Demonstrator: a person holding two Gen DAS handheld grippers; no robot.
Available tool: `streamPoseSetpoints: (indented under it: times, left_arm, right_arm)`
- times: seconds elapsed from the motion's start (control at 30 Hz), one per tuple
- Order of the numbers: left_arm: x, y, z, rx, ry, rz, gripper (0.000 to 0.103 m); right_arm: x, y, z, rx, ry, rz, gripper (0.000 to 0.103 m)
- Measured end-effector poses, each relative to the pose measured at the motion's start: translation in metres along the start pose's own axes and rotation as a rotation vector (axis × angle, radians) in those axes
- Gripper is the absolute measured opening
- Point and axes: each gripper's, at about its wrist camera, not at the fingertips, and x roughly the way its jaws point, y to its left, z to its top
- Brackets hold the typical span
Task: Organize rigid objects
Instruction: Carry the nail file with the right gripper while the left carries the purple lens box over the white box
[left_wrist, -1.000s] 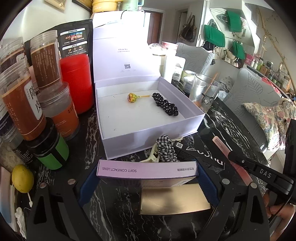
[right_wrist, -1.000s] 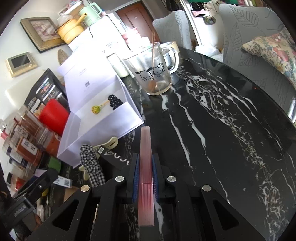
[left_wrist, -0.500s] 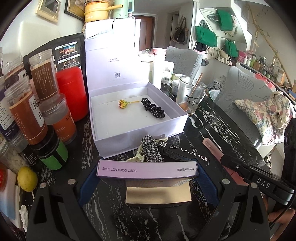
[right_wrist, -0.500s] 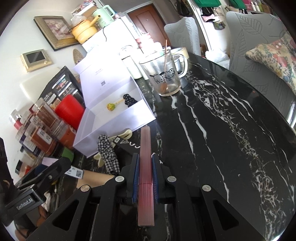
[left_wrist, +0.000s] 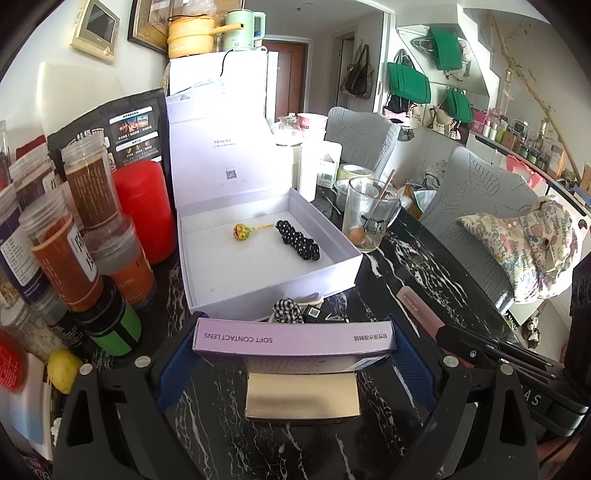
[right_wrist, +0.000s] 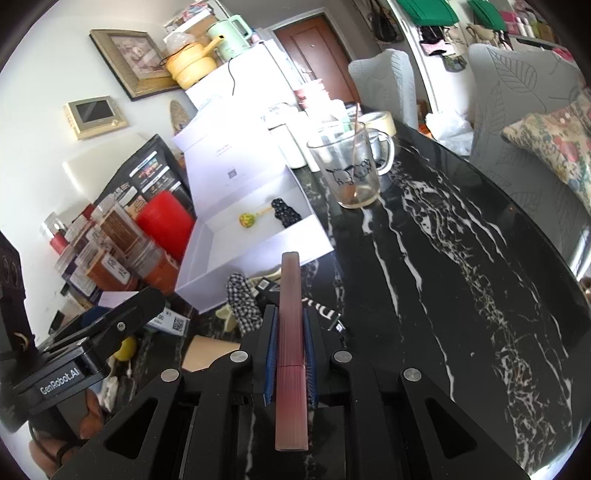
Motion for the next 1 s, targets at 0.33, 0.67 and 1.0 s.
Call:
streamPoseSetpoints:
  times: [0.33,0.67,1.0]
  left_arm:
    - [-0.009,0.011,0.027,-0.009,-0.035,0.017,0.096]
    - [-0.004,0.024,0.056,-0.008,-0.049,0.021,0.096]
    - [0.010,0.030,0.087,0.015,-0.067,0.030,0.096]
  right_arm:
    - [-0.008,0.024,0.026,-0.058,-0.028,0.018,0.014]
    - [0.003,0.045,0.053,-0.100,-0.040,0.044,0.014]
    - [0.024,0.054,0.082,-0.123,-0.043,0.047,0.014]
